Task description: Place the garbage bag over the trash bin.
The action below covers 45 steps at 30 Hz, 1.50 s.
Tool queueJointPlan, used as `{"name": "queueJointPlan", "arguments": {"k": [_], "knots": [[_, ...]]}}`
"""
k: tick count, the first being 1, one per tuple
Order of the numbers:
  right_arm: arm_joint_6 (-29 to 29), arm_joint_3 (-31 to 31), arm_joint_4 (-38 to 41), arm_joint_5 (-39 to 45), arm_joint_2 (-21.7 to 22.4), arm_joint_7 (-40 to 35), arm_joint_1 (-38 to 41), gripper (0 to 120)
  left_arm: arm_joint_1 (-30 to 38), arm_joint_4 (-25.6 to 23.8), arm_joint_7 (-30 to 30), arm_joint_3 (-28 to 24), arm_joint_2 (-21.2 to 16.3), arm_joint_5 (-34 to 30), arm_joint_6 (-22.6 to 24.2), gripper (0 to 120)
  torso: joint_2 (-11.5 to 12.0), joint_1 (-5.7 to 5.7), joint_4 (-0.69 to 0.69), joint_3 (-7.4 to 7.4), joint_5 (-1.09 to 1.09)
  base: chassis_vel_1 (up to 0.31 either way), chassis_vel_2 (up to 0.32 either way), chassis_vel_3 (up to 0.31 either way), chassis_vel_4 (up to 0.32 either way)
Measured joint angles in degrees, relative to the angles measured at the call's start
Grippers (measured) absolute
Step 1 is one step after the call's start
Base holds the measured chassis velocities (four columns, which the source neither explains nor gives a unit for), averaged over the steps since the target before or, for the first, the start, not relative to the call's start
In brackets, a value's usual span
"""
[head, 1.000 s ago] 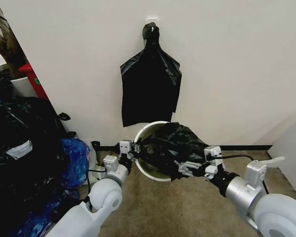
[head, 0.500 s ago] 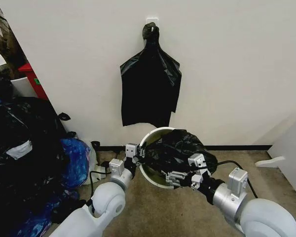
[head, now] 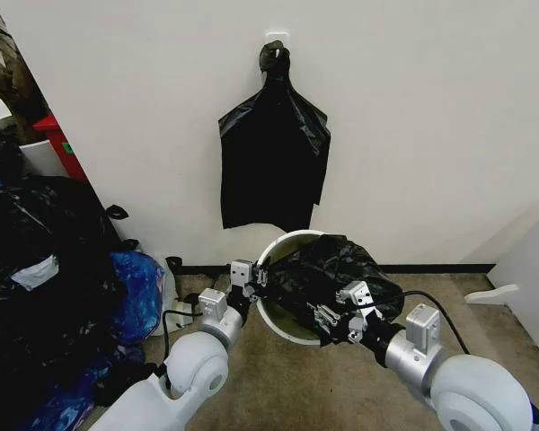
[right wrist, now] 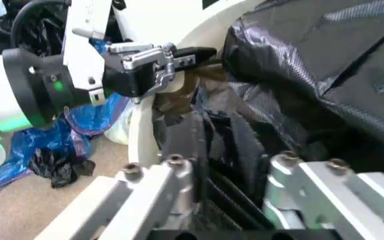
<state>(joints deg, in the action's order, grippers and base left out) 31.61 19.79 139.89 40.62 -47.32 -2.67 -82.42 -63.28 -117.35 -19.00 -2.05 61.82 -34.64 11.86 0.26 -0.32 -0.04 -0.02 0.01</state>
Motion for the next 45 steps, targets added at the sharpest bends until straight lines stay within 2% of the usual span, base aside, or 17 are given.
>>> {"name": "queueJointPlan", "arguments": {"k": [3, 9, 16, 23, 28, 33, 41, 45], "knots": [[-0.1, 0.1, -0.5, -0.4, 0.0, -0.1, 0.1, 0, 0.1, -0.2, 0.0, 0.2, 0.0, -0.2, 0.0, 4, 0.0, 0.00, 0.00, 0.00, 0.00, 0.000, 0.000, 0.000, 0.000], [-0.3, 0.2, -0.3, -0.5, 0.0, -0.3, -0.1, 0, 0.3, 0.0, 0.0, 0.6, 0.0, -0.3, -0.1, 4, 0.0, 0.00, 0.01, 0.00, 0.01, 0.000, 0.000, 0.000, 0.000], [0.4, -0.5, 2.5, 3.1, -0.8, -1.9, -1.7, 0, 0.6, 0.5, 0.0, 0.8, 0.5, -0.2, -0.3, 4, 0.0, 0.00, 0.00, 0.00, 0.00, 0.000, 0.000, 0.000, 0.000], [2.7, -4.6, 3.3, 5.6, -3.4, -4.1, -6.1, 0, 0.9, 0.9, -0.4, 1.4, 0.8, -0.2, -0.3, 4, 0.0, 0.00, 0.00, 0.00, 0.00, 0.000, 0.000, 0.000, 0.000], [3.8, -3.4, 3.3, 5.6, -3.8, -1.8, -8.8, 0, 1.2, 0.6, -0.9, 2.4, 1.2, -1.0, -0.3, 4, 0.0, 0.00, 0.00, 0.00, -0.01, 0.000, 0.000, 0.000, 0.000], [3.7, -2.5, -0.7, 3.6, -3.9, 2.9, -10.1, 0, 0.8, -0.1, -1.3, 5.0, 0.9, -2.2, -0.1, 4, 0.0, 0.00, 0.02, 0.00, 0.00, 0.000, 0.000, 0.000, 0.000], [-0.4, -3.5, -9.9, -0.9, -6.3, 5.8, -8.0, 0, 1.1, -0.9, -2.1, 5.0, 0.6, -4.8, 0.8, 4, 0.0, 0.00, 0.01, 0.00, 0.02, 0.000, 0.000, 0.000, 0.000], [-0.5, -2.3, -7.3, -1.6, -6.5, 5.6, -9.9, 0, 1.1, -1.0, -2.1, 5.0, 0.5, -4.8, 0.8, 4, 0.0, 0.00, 0.00, 0.00, 0.01, 0.000, 0.000, 0.000, 0.000]]}}
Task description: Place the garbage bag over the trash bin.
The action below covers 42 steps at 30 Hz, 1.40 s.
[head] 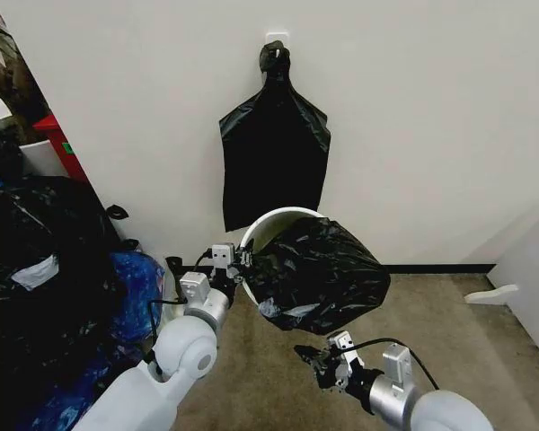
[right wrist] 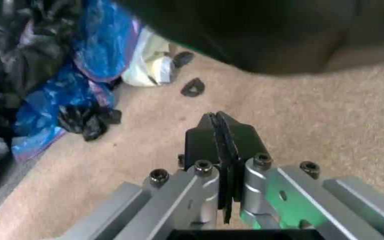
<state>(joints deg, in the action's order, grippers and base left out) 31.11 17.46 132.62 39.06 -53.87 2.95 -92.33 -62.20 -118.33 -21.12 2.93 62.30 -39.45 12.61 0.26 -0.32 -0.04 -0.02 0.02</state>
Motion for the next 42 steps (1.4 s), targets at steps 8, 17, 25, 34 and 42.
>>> {"name": "queueJointPlan", "arguments": {"k": [8, 17, 25, 34, 42], "knots": [[3.6, 0.6, 10.4, 3.2, 0.0, -8.3, -5.3, 16, 0.5, 0.9, 0.0, 0.5, 1.0, 0.9, -1.4, 4, 0.0, 0.00, 0.00, 0.00, -0.04, 0.000, 0.000, 0.000, 0.000], [2.1, 1.9, 10.6, 29.2, -1.6, -34.7, -3.3, 46, 0.1, 3.1, 0.5, 0.6, 1.5, 6.0, -5.0, 4, 0.0, 0.00, -0.02, 0.00, -0.01, 0.000, 0.000, 0.000, 0.000], [-16.7, 4.9, 10.6, 55.1, -5.6, -48.1, 0.9, 76, 0.1, 8.6, 1.6, -3.0, 1.4, 14.7, -13.1, 3, 0.0, 0.00, -0.01, 0.00, -0.01, 0.000, 0.000, 0.000, 0.000], [-19.0, 3.2, 10.9, 63.4, -8.6, -54.8, 7.5, 100, 0.4, 9.0, 2.0, -4.9, 1.6, 15.7, -14.2, 3, 0.0, 0.00, 0.00, 0.00, -0.01, 0.000, 0.000, 0.000, 0.000], [-16.4, 1.8, 10.8, 60.7, -9.4, -54.4, 6.1, 90, 0.1, 7.4, 1.8, -4.8, 1.6, 15.6, -13.7, 3, 0.0, 0.00, 0.00, 0.00, -0.01, 0.000, 0.000, 0.000, 0.000]]}}
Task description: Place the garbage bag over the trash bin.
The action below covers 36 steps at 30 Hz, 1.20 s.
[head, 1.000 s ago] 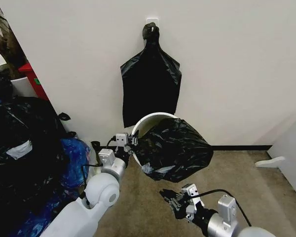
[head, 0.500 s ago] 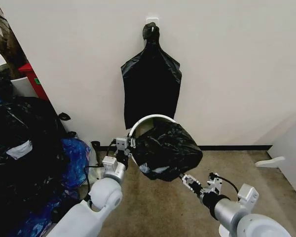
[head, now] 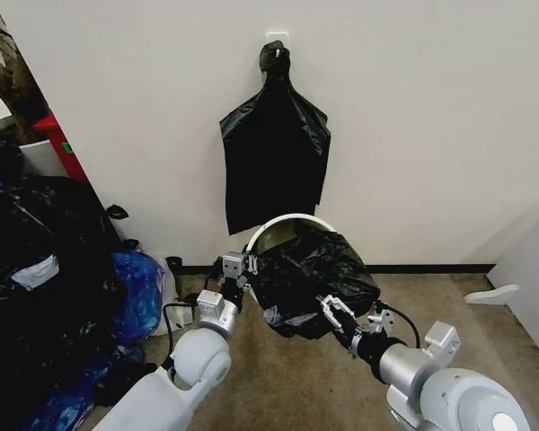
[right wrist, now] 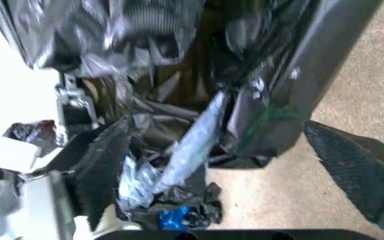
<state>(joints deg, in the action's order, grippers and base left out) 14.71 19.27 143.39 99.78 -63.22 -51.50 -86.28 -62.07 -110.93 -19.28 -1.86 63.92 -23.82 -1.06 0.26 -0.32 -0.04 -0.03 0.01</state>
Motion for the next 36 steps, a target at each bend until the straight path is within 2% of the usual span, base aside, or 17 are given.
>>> {"name": "queueJointPlan", "arguments": {"k": [5, 7, 9, 11, 16, 17, 21, 24, 25, 27, 29, 31, 36], "knots": [[0.5, -0.1, 0.0, -1.4, -0.2, 0.5, -0.6, 76, -0.3, -0.6, 0.0, 0.1, 0.1, -0.1, 0.2, 3, 0.0, 0.00, 0.00, 0.00, 0.00, 0.000, 0.000, 0.000, 0.000], [0.6, -0.5, -0.1, -4.1, -0.2, 0.7, -1.4, 64, -0.6, -0.8, 0.0, 0.7, 0.3, -0.4, 0.2, 3, 0.0, 0.00, 0.00, 0.00, 0.00, 0.000, 0.000, 0.000, 0.000], [0.7, -0.7, -0.1, -4.8, -0.2, 0.8, -1.6, 63, -0.7, -0.9, 0.0, 0.8, 0.3, -0.5, 0.3, 3, 0.0, 0.00, 0.00, 0.00, 0.00, 0.000, 0.000, 0.000, 0.000], [1.0, -1.0, -0.1, -5.9, -0.4, 0.8, -2.2, 50, -0.7, -1.4, -0.1, 1.1, 0.2, -1.3, 0.6, 3, 0.0, 0.00, 0.00, 0.00, 0.00, 0.000, 0.000, 0.000, 0.000], [3.4, -1.4, -0.1, -6.6, -0.9, 1.4, -3.5, 31, -0.7, -2.3, -1.1, 1.4, -0.1, -3.3, 1.4, 3, 0.0, 0.00, 0.00, 0.00, 0.00, 0.000, 0.000, 0.000, 0.000], [3.4, -1.4, -0.1, -6.6, -0.9, 1.4, -3.5, 31, -0.7, -2.3, -1.1, 1.4, -0.1, -3.3, 1.4, 3, 0.0, 0.00, 0.00, 0.00, 0.00, 0.000, 0.000, 0.000, 0.000], [5.0, -2.8, -0.1, -9.3, -1.3, 1.5, -4.3, 16, -0.7, -3.3, -2.1, 1.6, -0.1, -6.2, 2.4, 3, 0.0, 0.00, 0.00, 0.00, 0.00, 0.000, 0.000, 0.000, 0.000], [7.1, -6.0, -0.2, -20.9, -1.1, 6.7, -6.1, 2, -0.6, -4.6, -3.4, 1.7, -0.1, -9.8, 3.8, 3, 0.0, 0.00, -0.01, 0.00, 0.00, 0.000, 0.000, 0.000, 0.000], [7.1, -6.0, -0.2, -20.9, -1.1, 6.7, -6.1, 2, -0.6, -4.6, -3.4, 1.7, -0.1, -9.8, 3.8, 3, 0.0, 0.00, -0.01, 0.00, 0.00, 0.000, 0.000, 0.000, 0.000], [6.0, -8.4, -1.4, -32.6, -0.6, 13.0, -6.5, 0, -0.7, -5.6, -4.5, 1.7, -0.1, -12.2, 4.9, 3, 0.0, 0.00, -0.01, 0.01, -0.02, 0.000, 0.000, 0.000, 0.000], [2.2, -10.1, -5.0, -45.5, -0.2, 19.4, -6.2, 0, -1.0, -6.7, -5.5, 1.7, -0.2, -14.7, 6.1, 3, 0.0, 0.00, 0.00, 0.00, 0.01, 0.000, 0.000, 0.000, 0.000], [1.4, -9.9, -7.1, -49.3, -0.5, 21.8, -5.6, 0, -1.2, -7.4, -6.3, 1.7, -0.5, -16.7, 6.7, 3, 0.0, 0.00, 0.00, 0.00, 0.00, 0.000, 0.000, 0.000, 0.000], [1.8, -9.1, -11.0, -52.3, -1.2, 24.8, -4.6, 0, -1.3, -8.8, -7.8, 1.7, -1.0, -20.9, 7.8, 3, 0.0, 0.00, 0.01, 0.00, 0.00, 0.000, 0.000, 0.000, 0.000]]}}
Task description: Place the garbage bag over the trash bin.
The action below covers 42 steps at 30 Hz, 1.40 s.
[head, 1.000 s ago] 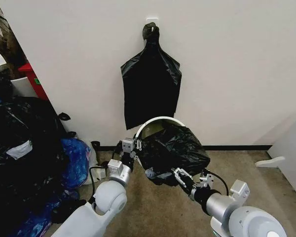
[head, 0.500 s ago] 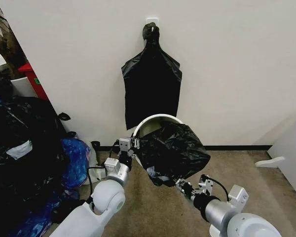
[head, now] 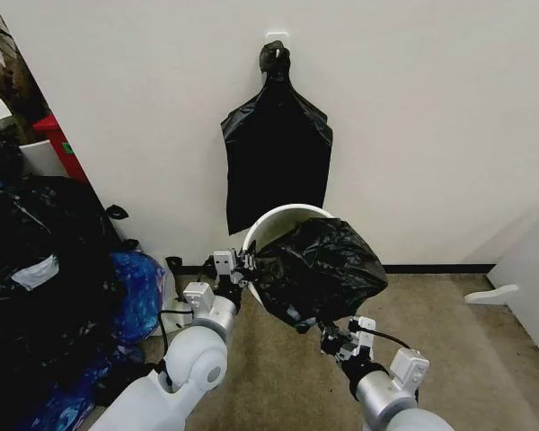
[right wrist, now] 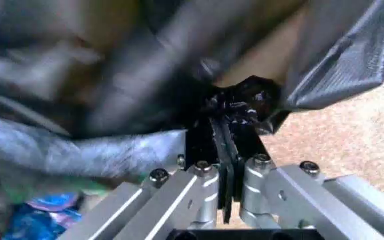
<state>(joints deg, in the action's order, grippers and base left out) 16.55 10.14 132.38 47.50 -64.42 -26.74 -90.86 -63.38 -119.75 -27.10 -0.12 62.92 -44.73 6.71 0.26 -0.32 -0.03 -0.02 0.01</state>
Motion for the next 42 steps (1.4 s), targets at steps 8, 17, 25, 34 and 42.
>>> {"name": "queueJointPlan", "arguments": {"k": [8, 17, 25, 34, 42], "knots": [[0.2, 0.0, -6.3, -6.9, -0.3, 5.8, 0.2, 0, 1.1, -1.7, -2.8, 0.1, 0.2, -6.5, 1.3, 3, 0.0, 0.00, -0.01, 0.00, 0.00, 0.000, 0.000, 0.000, 0.000], [-2.2, 1.8, -10.6, -12.0, -1.3, 10.2, -0.1, 0, 0.8, -2.7, -3.7, 0.5, 0.2, -8.7, 2.1, 3, 0.0, 0.00, 0.00, 0.00, 0.00, 0.000, 0.000, 0.000, 0.000], [-4.9, 1.7, -5.4, -24.4, 0.9, 12.5, -4.0, 21, 0.5, -0.2, -3.2, 2.3, 0.7, -5.9, 1.9, 3, 0.0, 0.00, 0.00, 0.00, -0.01, 0.000, 0.000, 0.000, 0.000], [-13.2, 1.2, 0.6, -42.4, 1.9, 13.2, -12.4, 54, 1.5, 0.8, -4.7, 3.2, 1.3, -4.9, 2.8, 3, 0.0, 0.00, -0.02, 0.00, -0.01, 0.000, 0.000, 0.000, 0.000], [-22.1, 5.1, 1.6, -64.1, 0.8, 10.4, -14.4, 84, 1.3, 0.8, -5.5, 3.2, 0.2, -4.8, 4.7, 3, 0.0, 0.00, 0.00, 0.00, 0.00, 0.000, 0.000, 0.000, 0.000]]}}
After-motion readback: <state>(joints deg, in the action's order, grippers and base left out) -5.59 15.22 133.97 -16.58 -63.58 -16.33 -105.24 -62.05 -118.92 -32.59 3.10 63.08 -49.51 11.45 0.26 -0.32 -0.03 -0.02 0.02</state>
